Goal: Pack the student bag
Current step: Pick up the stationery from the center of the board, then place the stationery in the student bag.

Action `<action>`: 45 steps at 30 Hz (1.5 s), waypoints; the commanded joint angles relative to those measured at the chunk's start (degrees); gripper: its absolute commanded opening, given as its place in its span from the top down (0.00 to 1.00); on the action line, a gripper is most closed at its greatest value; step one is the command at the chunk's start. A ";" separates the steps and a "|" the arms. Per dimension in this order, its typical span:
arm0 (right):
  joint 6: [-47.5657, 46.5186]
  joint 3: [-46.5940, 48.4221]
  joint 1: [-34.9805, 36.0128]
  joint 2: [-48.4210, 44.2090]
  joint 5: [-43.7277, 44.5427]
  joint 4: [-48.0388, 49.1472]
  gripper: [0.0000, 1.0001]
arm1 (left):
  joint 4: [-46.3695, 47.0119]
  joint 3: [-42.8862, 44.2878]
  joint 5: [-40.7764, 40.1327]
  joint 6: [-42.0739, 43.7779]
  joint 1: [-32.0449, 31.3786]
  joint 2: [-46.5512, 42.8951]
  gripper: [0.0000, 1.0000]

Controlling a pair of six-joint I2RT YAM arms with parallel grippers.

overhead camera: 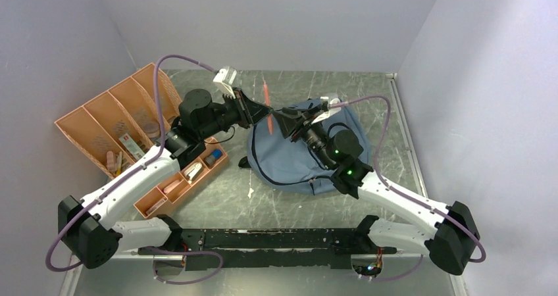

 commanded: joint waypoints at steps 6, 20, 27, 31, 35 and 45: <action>-4.10 9.39 -1.24 -1.51 26.98 -37.17 0.54 | -10.83 1.20 -8.49 4.37 0.22 2.01 0.95; -4.42 24.70 -12.20 11.40 28.85 -64.46 0.29 | -10.83 -1.12 -8.25 3.45 0.20 2.37 0.95; -6.93 27.54 -14.39 17.19 23.39 -66.83 0.28 | -10.74 -1.47 -7.55 3.32 0.24 2.78 0.95; -7.83 27.68 -14.53 19.69 23.58 -67.03 0.29 | -10.42 -1.62 -7.06 3.22 0.17 3.09 0.95; -7.97 27.78 -14.59 20.97 25.11 -67.49 0.33 | -10.13 -1.57 -6.31 3.16 0.24 3.63 0.95; -7.91 27.47 -14.65 20.68 27.43 -68.04 0.59 | -8.64 -1.94 -2.49 2.40 0.23 6.27 0.95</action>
